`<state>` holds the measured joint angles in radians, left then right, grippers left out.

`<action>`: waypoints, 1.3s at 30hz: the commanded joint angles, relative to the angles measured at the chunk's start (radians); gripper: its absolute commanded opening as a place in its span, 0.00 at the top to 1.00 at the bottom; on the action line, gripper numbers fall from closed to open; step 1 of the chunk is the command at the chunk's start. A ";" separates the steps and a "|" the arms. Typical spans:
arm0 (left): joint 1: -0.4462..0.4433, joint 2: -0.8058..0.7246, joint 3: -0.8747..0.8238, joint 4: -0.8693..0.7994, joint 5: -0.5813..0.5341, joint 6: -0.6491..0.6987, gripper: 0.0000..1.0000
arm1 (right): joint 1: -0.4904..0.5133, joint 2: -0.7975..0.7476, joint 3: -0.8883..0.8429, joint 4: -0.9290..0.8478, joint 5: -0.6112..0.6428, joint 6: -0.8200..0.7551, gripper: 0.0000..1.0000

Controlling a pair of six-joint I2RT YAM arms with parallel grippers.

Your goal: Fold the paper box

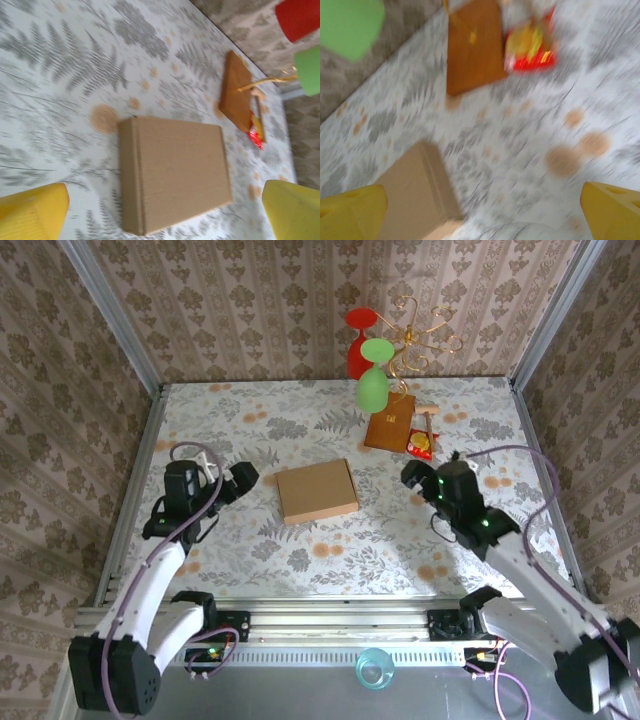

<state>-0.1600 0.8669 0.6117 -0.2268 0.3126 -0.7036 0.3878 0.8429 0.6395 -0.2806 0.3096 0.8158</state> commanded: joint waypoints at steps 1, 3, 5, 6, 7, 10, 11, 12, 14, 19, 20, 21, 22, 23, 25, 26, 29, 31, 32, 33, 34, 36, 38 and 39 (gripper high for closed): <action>0.008 -0.041 0.023 -0.206 -0.368 0.057 0.00 | -0.010 -0.119 -0.095 0.003 0.413 -0.243 0.00; 0.029 -0.060 -0.011 -0.184 -0.456 0.057 0.00 | -0.029 -0.155 -0.240 0.335 0.387 -0.521 0.00; 0.042 -0.088 -0.051 -0.118 -0.513 0.133 0.00 | -0.075 -0.132 -0.299 0.474 0.360 -0.595 0.00; 0.043 -0.091 -0.057 -0.107 -0.546 0.167 0.00 | -0.110 -0.094 -0.288 0.470 0.324 -0.615 0.00; 0.045 -0.081 -0.074 -0.055 -0.564 0.251 0.00 | -0.153 -0.027 -0.277 0.491 0.249 -0.664 0.00; 0.045 -0.023 -0.201 0.263 -0.598 0.485 0.00 | -0.216 0.181 -0.260 0.624 0.097 -0.768 0.00; 0.067 0.003 -0.199 0.289 -0.592 0.499 0.00 | -0.227 0.245 -0.257 0.678 0.062 -0.782 0.00; 0.082 0.034 -0.197 0.326 -0.577 0.525 0.00 | -0.236 0.299 -0.253 0.723 0.038 -0.780 0.00; 0.091 0.121 -0.214 0.469 -0.569 0.604 0.00 | -0.267 0.423 -0.243 0.829 -0.032 -0.760 0.00; 0.102 0.429 -0.279 0.958 -0.537 0.730 0.00 | -0.293 0.578 -0.165 0.920 -0.146 -0.837 0.00; 0.103 0.468 -0.265 0.999 -0.522 0.737 0.00 | -0.320 0.603 -0.177 0.972 -0.173 -0.817 0.00; 0.107 0.511 -0.268 1.080 -0.509 0.738 0.00 | -0.352 0.624 -0.195 1.010 -0.214 -0.795 0.00; 0.111 0.570 -0.264 1.128 -0.517 0.739 0.00 | -0.378 0.659 -0.231 1.104 -0.251 -0.774 0.00; 0.124 0.625 -0.259 1.159 -0.501 0.710 0.00 | -0.389 0.697 -0.262 1.205 -0.262 -0.761 0.00; 0.140 0.702 -0.282 1.275 -0.444 0.734 0.00 | -0.392 0.682 -0.258 1.172 -0.251 -0.753 0.00; 0.140 0.659 -0.278 1.195 -0.444 0.707 0.00 | -0.391 0.684 -0.246 1.156 -0.255 -0.757 0.00; 0.150 0.675 -0.276 1.216 -0.453 0.701 0.00 | -0.362 0.687 -0.244 1.158 -0.163 -0.763 0.00; 0.147 0.691 -0.274 1.250 -0.466 0.718 0.00 | -0.339 0.688 -0.247 1.164 -0.115 -0.774 0.00; 0.146 0.684 -0.274 1.234 -0.460 0.708 0.00 | -0.339 0.690 -0.248 1.166 -0.115 -0.774 0.00; 0.146 0.684 -0.273 1.237 -0.460 0.709 0.00 | -0.338 0.687 -0.247 1.163 -0.115 -0.774 0.00; 0.146 0.690 -0.277 1.251 -0.461 0.717 0.00 | -0.339 0.690 -0.247 1.166 -0.115 -0.774 0.00; 0.146 0.686 -0.277 1.250 -0.457 0.716 0.00 | -0.339 0.689 -0.247 1.166 -0.115 -0.775 0.00; 0.146 0.686 -0.277 1.246 -0.458 0.716 0.00 | -0.339 0.689 -0.245 1.163 -0.115 -0.774 0.00; 0.146 0.687 -0.275 1.245 -0.460 0.719 0.00 | -0.338 0.691 -0.245 1.163 -0.114 -0.774 0.00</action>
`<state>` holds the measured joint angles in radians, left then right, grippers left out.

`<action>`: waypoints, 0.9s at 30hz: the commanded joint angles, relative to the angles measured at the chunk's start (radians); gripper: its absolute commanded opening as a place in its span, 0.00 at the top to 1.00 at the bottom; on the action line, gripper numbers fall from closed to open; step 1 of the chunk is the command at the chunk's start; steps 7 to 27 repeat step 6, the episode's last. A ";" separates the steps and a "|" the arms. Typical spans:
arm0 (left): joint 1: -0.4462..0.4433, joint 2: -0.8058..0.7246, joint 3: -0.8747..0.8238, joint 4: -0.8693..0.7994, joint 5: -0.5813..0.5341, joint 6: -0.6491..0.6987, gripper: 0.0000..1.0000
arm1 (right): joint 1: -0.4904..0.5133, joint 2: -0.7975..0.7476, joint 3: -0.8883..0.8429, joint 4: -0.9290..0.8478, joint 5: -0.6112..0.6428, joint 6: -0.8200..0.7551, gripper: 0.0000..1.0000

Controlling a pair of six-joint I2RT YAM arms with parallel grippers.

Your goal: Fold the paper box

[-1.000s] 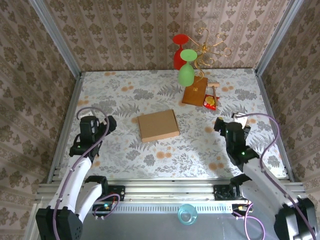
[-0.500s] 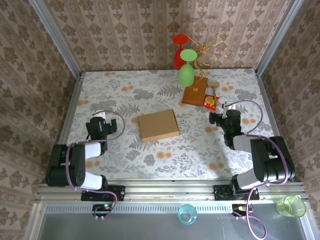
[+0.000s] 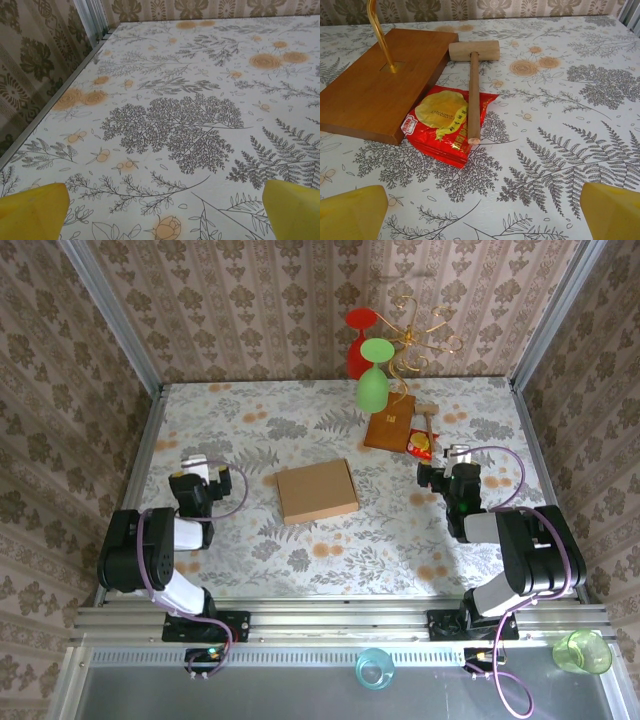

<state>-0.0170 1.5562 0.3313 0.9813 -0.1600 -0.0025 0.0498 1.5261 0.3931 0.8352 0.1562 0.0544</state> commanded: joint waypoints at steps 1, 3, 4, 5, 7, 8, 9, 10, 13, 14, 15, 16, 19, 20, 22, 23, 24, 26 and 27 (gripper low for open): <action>0.003 -0.003 0.010 0.027 0.014 0.019 0.00 | 0.001 0.008 0.001 0.047 0.040 -0.013 0.00; 0.000 -0.002 0.020 0.007 0.012 0.019 0.00 | 0.000 0.008 0.001 0.047 0.040 -0.013 0.00; -0.001 -0.003 0.021 0.007 0.010 0.021 0.00 | 0.001 0.005 0.000 0.049 0.040 -0.012 0.00; -0.001 -0.003 0.022 0.007 0.010 0.020 0.00 | 0.002 0.003 -0.005 0.058 0.046 -0.013 0.00; -0.001 -0.003 0.021 0.007 0.010 0.018 0.00 | 0.005 0.003 -0.008 0.064 0.084 -0.003 0.00; -0.001 -0.003 0.021 0.007 0.010 0.018 0.00 | 0.005 0.003 -0.008 0.064 0.084 -0.003 0.00; -0.001 -0.003 0.021 0.007 0.010 0.018 0.00 | 0.005 0.003 -0.008 0.064 0.084 -0.003 0.00; -0.001 -0.003 0.021 0.007 0.010 0.018 0.00 | 0.005 0.003 -0.008 0.064 0.084 -0.003 0.00; -0.001 -0.003 0.021 0.007 0.010 0.018 0.00 | 0.005 0.003 -0.008 0.064 0.084 -0.003 0.00; -0.001 -0.003 0.021 0.007 0.010 0.018 0.00 | 0.005 0.003 -0.008 0.064 0.084 -0.003 0.00; -0.001 -0.003 0.021 0.007 0.010 0.018 0.00 | 0.005 0.003 -0.008 0.064 0.084 -0.003 0.00; -0.001 -0.003 0.021 0.007 0.010 0.018 0.00 | 0.005 0.003 -0.008 0.064 0.084 -0.003 0.00; -0.001 -0.003 0.021 0.007 0.010 0.018 0.00 | 0.005 0.003 -0.008 0.064 0.084 -0.003 0.00; -0.001 -0.003 0.021 0.007 0.010 0.018 0.00 | 0.005 0.003 -0.008 0.064 0.084 -0.003 0.00; -0.001 -0.003 0.021 0.007 0.010 0.018 0.00 | 0.005 0.003 -0.008 0.064 0.084 -0.003 0.00; -0.001 -0.003 0.021 0.007 0.010 0.018 0.00 | 0.005 0.003 -0.008 0.064 0.084 -0.003 0.00; -0.001 -0.003 0.021 0.007 0.010 0.018 0.00 | 0.005 0.003 -0.008 0.064 0.084 -0.003 0.00; -0.001 -0.003 0.021 0.007 0.010 0.018 0.00 | 0.005 0.003 -0.008 0.064 0.084 -0.003 0.00; -0.001 -0.003 0.021 0.007 0.010 0.018 0.00 | 0.005 0.003 -0.008 0.064 0.084 -0.003 0.00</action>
